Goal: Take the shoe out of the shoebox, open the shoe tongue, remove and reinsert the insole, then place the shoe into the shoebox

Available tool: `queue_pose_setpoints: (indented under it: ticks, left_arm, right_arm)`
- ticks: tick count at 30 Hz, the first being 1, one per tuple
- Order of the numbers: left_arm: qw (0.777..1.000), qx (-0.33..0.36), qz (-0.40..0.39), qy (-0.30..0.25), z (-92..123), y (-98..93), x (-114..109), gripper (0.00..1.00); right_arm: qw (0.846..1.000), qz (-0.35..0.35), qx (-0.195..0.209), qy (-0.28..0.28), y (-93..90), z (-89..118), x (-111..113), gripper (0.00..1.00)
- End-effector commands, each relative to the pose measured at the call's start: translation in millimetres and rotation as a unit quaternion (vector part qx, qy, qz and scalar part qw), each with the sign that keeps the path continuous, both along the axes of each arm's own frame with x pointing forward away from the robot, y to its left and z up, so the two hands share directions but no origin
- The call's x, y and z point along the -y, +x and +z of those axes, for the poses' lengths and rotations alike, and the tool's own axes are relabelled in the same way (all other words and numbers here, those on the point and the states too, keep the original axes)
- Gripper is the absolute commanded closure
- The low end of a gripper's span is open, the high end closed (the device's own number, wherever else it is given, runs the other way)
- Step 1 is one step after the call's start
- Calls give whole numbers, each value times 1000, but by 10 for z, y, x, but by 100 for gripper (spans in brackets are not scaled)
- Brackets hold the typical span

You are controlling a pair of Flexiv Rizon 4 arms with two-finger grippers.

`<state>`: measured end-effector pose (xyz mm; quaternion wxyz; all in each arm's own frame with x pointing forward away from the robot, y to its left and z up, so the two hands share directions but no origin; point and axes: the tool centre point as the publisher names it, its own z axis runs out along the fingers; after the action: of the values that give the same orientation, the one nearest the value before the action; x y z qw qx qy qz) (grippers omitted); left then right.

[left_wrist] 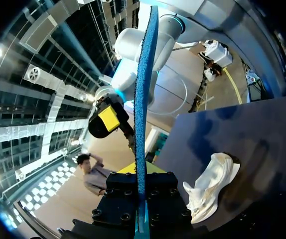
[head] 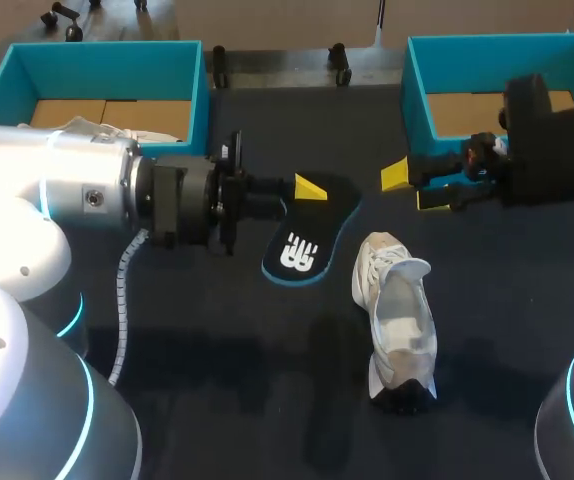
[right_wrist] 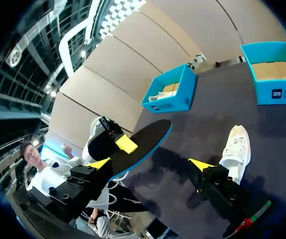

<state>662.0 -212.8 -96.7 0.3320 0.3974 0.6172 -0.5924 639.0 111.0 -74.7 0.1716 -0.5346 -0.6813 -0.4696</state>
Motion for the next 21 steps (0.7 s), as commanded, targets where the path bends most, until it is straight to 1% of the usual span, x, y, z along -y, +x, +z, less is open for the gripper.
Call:
queue_pose_setpoints:
  ticks: [1,2,3,5,6,7,9,13,15,16,18,19,20,21]
  left_arm:
    - [1000,-2,-6,11,1,-12,20,100]
    - [1000,-12,-11,-2,19,-18,27,100]
    - [1000,-21,-17,-4,39,-22,25,100]
    - [1000,-20,-16,2,70,-35,26,100]
    - [999,-28,-20,4,79,-42,24,100]
    - [999,-34,-22,8,84,-49,22,100]
    - [998,-54,-28,8,86,-58,13,100]
    - [996,-77,-34,17,65,-86,8,100]
    - [996,-83,-37,19,68,-119,19,100]
    - [995,-85,-38,20,71,-132,23,100]
    - [995,-93,-39,22,79,-157,30,100]
    - [994,-99,-41,19,82,-163,32,100]
    - [993,-108,-44,17,88,-173,32,100]
    - [993,-112,-44,18,91,-179,33,100]
  right_arm:
    - [999,13,28,-16,-25,-11,78,0]
    - [999,19,37,-33,-23,-5,119,0]
    - [997,19,47,-50,-23,3,167,0]
    - [993,41,79,-76,-18,8,242,0]
    - [991,43,91,-89,-20,5,281,0]
    - [987,62,104,-107,-15,-1,301,0]
    - [981,78,131,-123,-10,-32,358,0]
    - [963,124,182,-155,4,-89,448,0]
    - [950,160,206,-168,12,-119,484,0]
    - [948,168,212,-169,17,-129,494,0]
    - [937,198,225,-177,39,-150,506,0]
    - [935,204,228,-177,45,-153,510,0]
    - [929,223,237,-178,61,-157,516,0]
    - [925,231,238,-184,70,-160,518,0]
